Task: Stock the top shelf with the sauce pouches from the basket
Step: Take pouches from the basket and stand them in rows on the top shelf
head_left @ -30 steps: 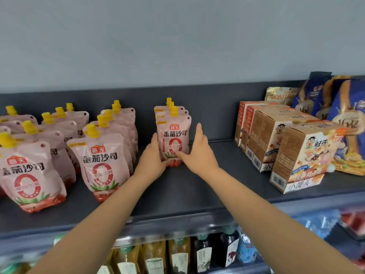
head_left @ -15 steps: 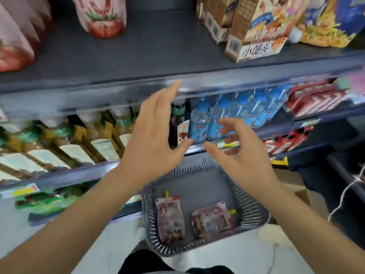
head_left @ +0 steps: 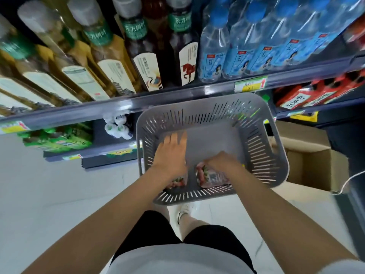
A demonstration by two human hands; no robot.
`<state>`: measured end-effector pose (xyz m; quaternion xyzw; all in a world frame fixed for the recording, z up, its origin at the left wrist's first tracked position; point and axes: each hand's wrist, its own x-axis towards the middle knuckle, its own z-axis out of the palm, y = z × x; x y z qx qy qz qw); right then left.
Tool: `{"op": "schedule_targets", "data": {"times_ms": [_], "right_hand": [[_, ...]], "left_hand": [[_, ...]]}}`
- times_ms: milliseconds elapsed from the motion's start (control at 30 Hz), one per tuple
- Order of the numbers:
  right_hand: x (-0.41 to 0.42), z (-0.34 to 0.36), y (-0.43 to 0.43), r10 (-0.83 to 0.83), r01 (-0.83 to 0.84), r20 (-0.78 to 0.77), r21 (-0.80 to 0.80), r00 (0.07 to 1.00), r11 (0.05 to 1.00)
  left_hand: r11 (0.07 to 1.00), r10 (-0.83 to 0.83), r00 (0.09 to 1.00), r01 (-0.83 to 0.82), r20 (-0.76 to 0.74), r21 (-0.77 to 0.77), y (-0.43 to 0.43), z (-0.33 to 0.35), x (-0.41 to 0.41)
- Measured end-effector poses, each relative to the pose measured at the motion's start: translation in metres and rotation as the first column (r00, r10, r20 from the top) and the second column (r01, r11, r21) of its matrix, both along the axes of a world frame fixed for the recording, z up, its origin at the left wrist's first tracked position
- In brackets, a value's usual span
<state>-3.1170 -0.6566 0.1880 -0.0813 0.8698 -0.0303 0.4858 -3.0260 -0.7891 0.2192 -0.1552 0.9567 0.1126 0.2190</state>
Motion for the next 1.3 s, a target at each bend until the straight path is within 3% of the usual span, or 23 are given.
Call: {"op": "schedule_targets", "data": {"times_ms": [167, 267, 367, 633, 700, 767, 833, 867, 933, 1033, 1200, 1300], "right_hand": [[0.009, -0.05, -0.019, -0.019, 0.022, 0.155, -0.02, 0.988, 1.0], [0.013, -0.054, -0.022, -0.232, 0.243, 0.132, -0.074, 0.964, 0.967], [0.01, -0.051, -0.024, -0.299, 0.305, 0.112, -0.042, 0.948, 0.951], [0.013, -0.047, -0.035, -0.054, 0.051, 0.024, 0.124, 0.998, 0.991], [0.016, -0.046, -0.037, 0.167, -0.165, 0.01, 0.187, 0.986, 0.968], [0.013, -0.042, -0.039, 0.412, -0.408, 0.022, 0.203, 0.911, 0.89], [0.01, -0.04, -0.037, 0.45, -0.444, 0.012, 0.18, 0.893, 0.878], [0.008, -0.038, -0.033, 0.398, -0.392, -0.003, 0.159, 0.917, 0.906], [0.0, -0.035, -0.027, 0.117, -0.111, -0.087, 0.064, 0.989, 0.992], [-0.017, -0.023, -0.017, -0.215, 0.206, -0.124, -0.087, 0.969, 0.975], [-0.039, -0.003, -0.007, -0.325, 0.281, -0.136, -0.268, 0.936, 0.922], [-0.049, 0.011, -0.004, -0.452, 0.349, -0.073, -0.531, 0.889, 0.772]], "left_hand": [[0.998, 0.067, 0.998, -0.067, -0.014, 0.001, -0.003, -0.01, 0.002], [0.994, 0.104, 0.994, -0.105, 0.046, 0.021, -0.005, -0.012, 0.003], [0.993, 0.114, 0.985, -0.116, 0.13, 0.012, -0.006, -0.021, 0.006], [0.918, 0.351, 0.847, -0.395, 0.398, 0.03, 0.014, -0.069, 0.001], [0.899, 0.397, 0.792, -0.438, 0.464, -0.02, 0.018, -0.08, 0.0], [0.878, 0.444, 0.742, -0.473, 0.502, -0.077, 0.02, -0.091, -0.001], [0.874, 0.462, 0.727, -0.471, 0.508, -0.12, 0.022, -0.099, -0.002], [0.878, 0.46, 0.729, -0.458, 0.508, -0.138, 0.023, -0.101, -0.003], [0.894, 0.44, 0.745, -0.413, 0.501, -0.171, 0.025, -0.104, -0.008], [0.899, 0.437, 0.749, -0.38, 0.498, -0.217, 0.025, -0.111, -0.014], [0.85, 0.517, 0.713, -0.492, 0.474, -0.188, 0.024, -0.12, -0.015], [0.83, 0.534, 0.701, -0.542, 0.472, -0.133, 0.021, -0.119, -0.015]]}}
